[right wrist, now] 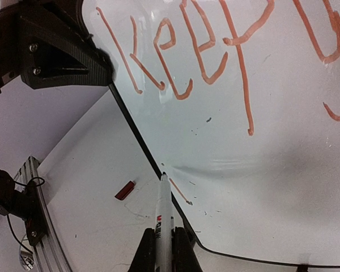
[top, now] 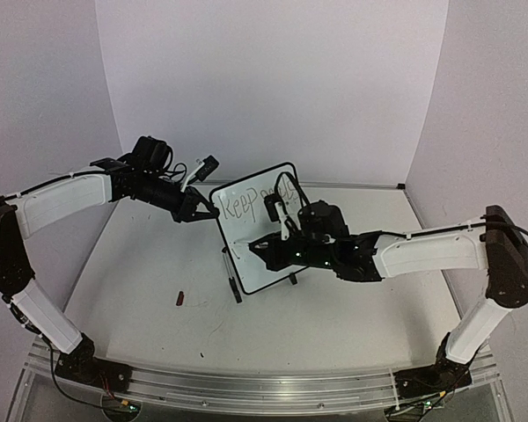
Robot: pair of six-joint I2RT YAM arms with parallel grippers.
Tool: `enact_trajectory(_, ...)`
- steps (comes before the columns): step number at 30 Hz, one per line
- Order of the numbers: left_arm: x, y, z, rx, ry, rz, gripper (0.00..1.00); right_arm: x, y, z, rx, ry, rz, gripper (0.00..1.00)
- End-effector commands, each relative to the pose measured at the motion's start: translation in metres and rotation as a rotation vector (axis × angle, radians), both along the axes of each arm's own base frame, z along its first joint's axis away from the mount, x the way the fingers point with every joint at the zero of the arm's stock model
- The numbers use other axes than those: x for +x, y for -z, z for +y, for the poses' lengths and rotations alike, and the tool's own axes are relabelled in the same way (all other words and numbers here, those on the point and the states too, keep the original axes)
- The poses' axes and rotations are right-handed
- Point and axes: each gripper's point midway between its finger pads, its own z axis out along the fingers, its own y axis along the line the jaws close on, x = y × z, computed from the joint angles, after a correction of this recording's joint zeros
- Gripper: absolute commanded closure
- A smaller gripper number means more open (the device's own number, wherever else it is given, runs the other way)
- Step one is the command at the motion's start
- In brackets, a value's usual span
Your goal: Write a sentence on the whiteboard
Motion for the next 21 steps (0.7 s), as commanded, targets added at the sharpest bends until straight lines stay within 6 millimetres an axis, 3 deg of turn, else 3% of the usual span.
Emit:
enact_trajectory(1, -0.003, -0.001, 0.002, 0.014, 0.005, -0.029, 1.00, -0.002, -0.022, -0.004, 0.043, 0.003, -0.045, 1.00)
enact_trajectory(8, -0.003, 0.001, 0.002, 0.016, 0.006, -0.022, 1.00, 0.001, 0.005, -0.012, -0.017, 0.047, -0.002, 1.00)
enact_trajectory(21, -0.002, 0.002, 0.001, 0.019, 0.005, -0.021, 1.00, 0.003, 0.024, -0.004, -0.066, 0.027, 0.026, 1.00)
